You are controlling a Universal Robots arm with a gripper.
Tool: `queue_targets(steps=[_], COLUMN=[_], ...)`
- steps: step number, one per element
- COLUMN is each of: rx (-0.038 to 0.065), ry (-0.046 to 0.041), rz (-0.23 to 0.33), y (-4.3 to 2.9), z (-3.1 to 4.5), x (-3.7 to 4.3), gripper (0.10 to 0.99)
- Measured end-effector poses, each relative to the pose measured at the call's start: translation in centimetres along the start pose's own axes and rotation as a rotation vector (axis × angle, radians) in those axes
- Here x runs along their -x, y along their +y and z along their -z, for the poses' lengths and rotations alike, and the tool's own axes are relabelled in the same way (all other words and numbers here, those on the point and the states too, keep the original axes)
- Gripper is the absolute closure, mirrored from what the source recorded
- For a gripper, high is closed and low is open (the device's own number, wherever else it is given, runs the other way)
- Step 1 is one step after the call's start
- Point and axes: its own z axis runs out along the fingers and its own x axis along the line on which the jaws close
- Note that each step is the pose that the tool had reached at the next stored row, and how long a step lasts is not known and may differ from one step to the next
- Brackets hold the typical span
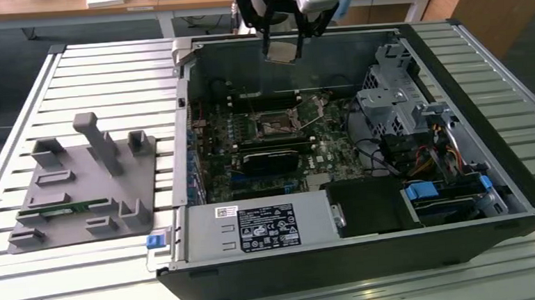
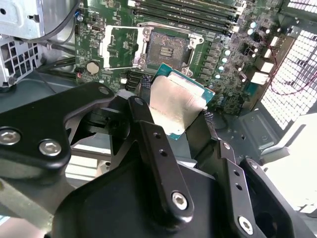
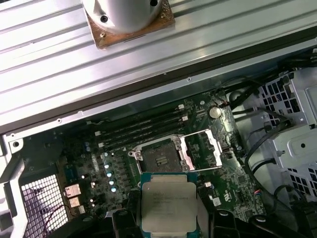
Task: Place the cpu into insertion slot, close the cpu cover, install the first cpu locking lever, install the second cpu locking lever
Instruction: 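Place the cpu into insertion slot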
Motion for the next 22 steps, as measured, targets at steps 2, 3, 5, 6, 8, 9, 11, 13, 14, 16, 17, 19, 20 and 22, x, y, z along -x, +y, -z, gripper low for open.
queue_targets(steps=[2, 3, 5, 6, 8, 9, 11, 13, 14, 16, 17, 19, 20, 22], rx=[0.0, 0.0, 0.001, 0.001, 0.001, 0.001, 0.001, 0.001, 0.001, 0.002, 0.002, 0.002, 0.002, 0.002], ry=[-0.001, -0.0014, -0.0022, -0.0026, -0.0033, -0.0037, -0.0045, -0.0054, -0.0059, -0.0067, -0.0072, -0.0079, -0.0083, -0.0091], rz=[-0.01, -0.015, -0.024, -0.028, -0.037, -0.041, -0.051, -0.061, -0.065, -0.075, -0.08, -0.088, -0.092, -0.101], y=[0.0, 0.0, 0.0, 0.0, 0.0, 0.0, 0.0, -0.01, -0.01, -0.01, -0.01, -0.01, -0.01, -0.01], z=[-0.01, -0.01, -0.01, -0.01, -0.01, -0.01, -0.02, -0.03, -0.04, -0.04, -0.04, -0.05, -0.05, -0.06], x=[-0.01, -0.01, -0.01, -0.01, -0.01, -0.01, -0.01, -0.01, -0.01, -0.01, -0.01, -0.01, -0.01, -0.01], gripper=[0.549, 0.549, 0.549, 0.549, 0.549, 0.549, 0.549, 0.549, 0.549, 0.549, 0.549, 0.549, 0.549, 0.549])
